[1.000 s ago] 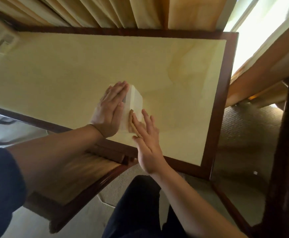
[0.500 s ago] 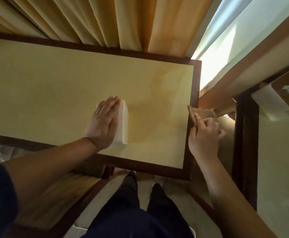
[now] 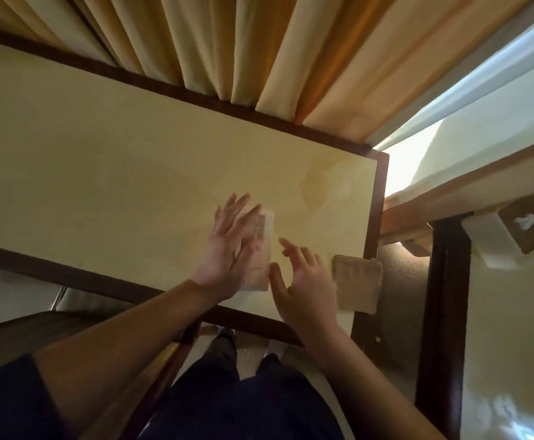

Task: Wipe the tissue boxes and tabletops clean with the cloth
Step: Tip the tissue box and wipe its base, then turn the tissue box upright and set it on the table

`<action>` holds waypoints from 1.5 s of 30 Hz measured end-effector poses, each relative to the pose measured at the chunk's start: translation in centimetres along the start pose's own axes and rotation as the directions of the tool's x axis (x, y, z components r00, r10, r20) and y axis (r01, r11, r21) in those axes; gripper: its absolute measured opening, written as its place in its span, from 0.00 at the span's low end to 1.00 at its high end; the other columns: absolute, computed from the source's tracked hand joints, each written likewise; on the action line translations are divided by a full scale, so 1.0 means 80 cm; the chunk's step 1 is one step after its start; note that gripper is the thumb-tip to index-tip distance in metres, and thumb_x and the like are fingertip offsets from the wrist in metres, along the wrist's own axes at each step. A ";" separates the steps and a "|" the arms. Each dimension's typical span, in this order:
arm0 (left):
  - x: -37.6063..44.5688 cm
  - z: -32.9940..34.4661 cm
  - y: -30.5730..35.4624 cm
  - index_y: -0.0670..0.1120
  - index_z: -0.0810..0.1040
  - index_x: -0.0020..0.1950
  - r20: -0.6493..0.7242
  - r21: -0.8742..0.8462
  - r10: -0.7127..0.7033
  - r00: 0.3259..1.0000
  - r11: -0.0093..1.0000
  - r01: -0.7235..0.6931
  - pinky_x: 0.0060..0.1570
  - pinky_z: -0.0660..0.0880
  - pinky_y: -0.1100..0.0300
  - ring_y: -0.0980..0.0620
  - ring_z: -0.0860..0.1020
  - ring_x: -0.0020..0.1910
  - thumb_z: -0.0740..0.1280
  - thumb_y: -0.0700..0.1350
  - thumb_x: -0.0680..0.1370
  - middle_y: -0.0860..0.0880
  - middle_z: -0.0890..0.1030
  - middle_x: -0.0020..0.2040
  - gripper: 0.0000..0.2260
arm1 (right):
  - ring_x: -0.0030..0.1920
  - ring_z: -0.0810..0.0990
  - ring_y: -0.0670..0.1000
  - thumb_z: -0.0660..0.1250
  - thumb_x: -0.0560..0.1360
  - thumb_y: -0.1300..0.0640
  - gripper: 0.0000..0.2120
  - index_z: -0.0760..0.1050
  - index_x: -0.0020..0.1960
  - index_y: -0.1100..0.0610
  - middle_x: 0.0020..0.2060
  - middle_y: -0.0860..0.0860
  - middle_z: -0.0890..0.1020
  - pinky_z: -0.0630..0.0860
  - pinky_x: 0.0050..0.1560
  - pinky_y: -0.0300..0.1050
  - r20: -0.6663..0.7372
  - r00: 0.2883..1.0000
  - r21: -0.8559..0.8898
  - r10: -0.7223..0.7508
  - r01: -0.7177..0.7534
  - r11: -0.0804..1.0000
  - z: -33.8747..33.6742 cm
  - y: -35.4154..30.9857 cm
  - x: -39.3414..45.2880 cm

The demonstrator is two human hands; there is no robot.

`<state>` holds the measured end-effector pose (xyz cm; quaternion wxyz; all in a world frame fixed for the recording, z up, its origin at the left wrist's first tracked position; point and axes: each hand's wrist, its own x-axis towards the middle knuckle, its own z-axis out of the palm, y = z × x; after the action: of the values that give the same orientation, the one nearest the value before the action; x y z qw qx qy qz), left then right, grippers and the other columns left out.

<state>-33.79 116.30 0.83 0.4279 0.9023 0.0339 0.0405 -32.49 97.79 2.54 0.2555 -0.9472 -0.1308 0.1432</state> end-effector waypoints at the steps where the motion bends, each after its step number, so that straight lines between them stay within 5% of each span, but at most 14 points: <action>1: -0.005 -0.005 -0.007 0.46 0.67 0.81 -0.068 -0.010 -0.048 0.997 0.999 0.047 0.82 0.48 0.44 0.51 0.51 0.84 0.53 0.51 0.86 0.49 0.60 0.83 0.23 | 0.69 0.70 0.48 0.60 0.82 0.40 0.29 0.61 0.82 0.45 0.73 0.44 0.73 0.71 0.69 0.50 -0.016 0.999 -0.040 -0.032 0.032 0.999 -0.002 -0.019 0.011; 4: -0.020 -0.017 -0.044 0.48 0.67 0.80 -0.159 -0.099 -0.243 0.957 0.968 0.229 0.78 0.63 0.40 0.49 0.60 0.82 0.55 0.54 0.85 0.51 0.63 0.82 0.24 | 0.84 0.50 0.51 0.56 0.84 0.38 0.38 0.46 0.86 0.51 0.85 0.48 0.53 0.50 0.82 0.52 0.040 0.989 -0.127 -0.146 0.150 0.981 0.009 -0.057 0.032; 7: -0.032 -0.023 -0.070 0.50 0.64 0.82 -0.065 -0.127 -0.355 0.933 0.930 0.345 0.76 0.66 0.41 0.52 0.61 0.81 0.57 0.57 0.85 0.54 0.62 0.82 0.26 | 0.83 0.29 0.51 0.49 0.84 0.34 0.43 0.32 0.85 0.56 0.84 0.51 0.32 0.36 0.83 0.60 0.166 0.972 -0.213 -0.168 0.202 0.956 0.036 -0.064 0.033; 9: -0.035 -0.022 -0.071 0.51 0.60 0.83 0.018 -0.095 -0.355 0.935 0.930 0.355 0.78 0.64 0.43 0.54 0.59 0.81 0.58 0.55 0.85 0.55 0.59 0.83 0.26 | 0.82 0.26 0.52 0.48 0.83 0.28 0.47 0.29 0.84 0.57 0.82 0.51 0.28 0.34 0.83 0.61 0.183 0.969 -0.238 -0.168 0.210 0.948 0.044 -0.055 0.029; 13: -0.027 -0.012 -0.061 0.54 0.54 0.85 0.124 -0.017 -0.305 0.944 0.951 0.309 0.80 0.59 0.44 0.54 0.53 0.83 0.53 0.64 0.84 0.57 0.54 0.84 0.31 | 0.82 0.28 0.53 0.54 0.77 0.23 0.56 0.28 0.83 0.57 0.82 0.52 0.28 0.33 0.82 0.61 0.158 0.974 -0.198 -0.160 0.190 0.962 0.034 -0.025 0.021; 18: -0.007 0.022 -0.031 0.58 0.40 0.84 0.261 0.139 -0.213 0.941 0.973 0.182 0.82 0.43 0.41 0.53 0.38 0.83 0.46 0.76 0.76 0.61 0.40 0.83 0.41 | 0.83 0.30 0.55 0.52 0.79 0.35 0.47 0.29 0.84 0.55 0.84 0.50 0.32 0.37 0.82 0.68 0.072 0.993 -0.049 -0.096 0.100 0.994 0.024 0.021 0.008; 25: 0.011 0.063 0.013 0.53 0.37 0.85 0.304 0.340 -0.105 0.947 0.940 -0.005 0.80 0.36 0.38 0.51 0.30 0.81 0.51 0.68 0.81 0.55 0.36 0.84 0.40 | 0.85 0.35 0.53 0.39 0.83 0.33 0.39 0.38 0.86 0.55 0.86 0.50 0.39 0.43 0.82 0.70 -0.053 0.999 -0.059 0.007 -0.010 0.998 0.029 0.072 -0.006; 30: 0.023 0.048 0.001 0.52 0.37 0.84 0.243 0.363 -0.141 0.960 0.931 0.045 0.80 0.37 0.39 0.49 0.34 0.83 0.53 0.65 0.81 0.53 0.39 0.85 0.39 | 0.85 0.36 0.53 0.42 0.84 0.38 0.37 0.40 0.86 0.55 0.86 0.50 0.43 0.33 0.82 0.64 -0.079 0.996 -0.077 -0.045 0.039 0.996 0.034 0.053 0.019; 34: 0.031 0.006 -0.033 0.53 0.36 0.84 0.187 0.416 -0.193 0.963 0.904 0.100 0.80 0.40 0.36 0.48 0.36 0.83 0.52 0.66 0.81 0.54 0.39 0.85 0.39 | 0.84 0.33 0.53 0.40 0.83 0.38 0.38 0.38 0.86 0.56 0.86 0.51 0.42 0.27 0.80 0.59 -0.042 0.993 -0.034 -0.110 0.109 0.993 0.058 0.010 0.052; 38: 0.036 -0.039 -0.069 0.56 0.37 0.84 0.180 0.496 -0.201 0.963 0.864 0.087 0.79 0.41 0.33 0.45 0.39 0.84 0.55 0.66 0.81 0.55 0.40 0.85 0.39 | 0.82 0.27 0.51 0.35 0.80 0.36 0.39 0.34 0.85 0.56 0.85 0.51 0.37 0.28 0.80 0.60 0.141 0.987 -0.098 -0.079 0.094 0.991 0.093 -0.025 0.079; 45: 0.054 -0.065 -0.099 0.56 0.34 0.84 0.288 0.684 -0.225 0.931 0.729 -0.035 0.76 0.41 0.28 0.40 0.37 0.83 0.50 0.66 0.81 0.52 0.36 0.85 0.37 | 0.81 0.26 0.51 0.42 0.86 0.41 0.36 0.32 0.84 0.57 0.85 0.51 0.37 0.29 0.81 0.58 0.356 0.934 -0.193 0.034 0.038 0.980 0.131 -0.061 0.107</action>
<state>-30.19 125.71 -1.83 0.0697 0.9847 0.0161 -0.1590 -28.93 109.28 -5.35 0.1326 -0.9257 -0.1897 0.2992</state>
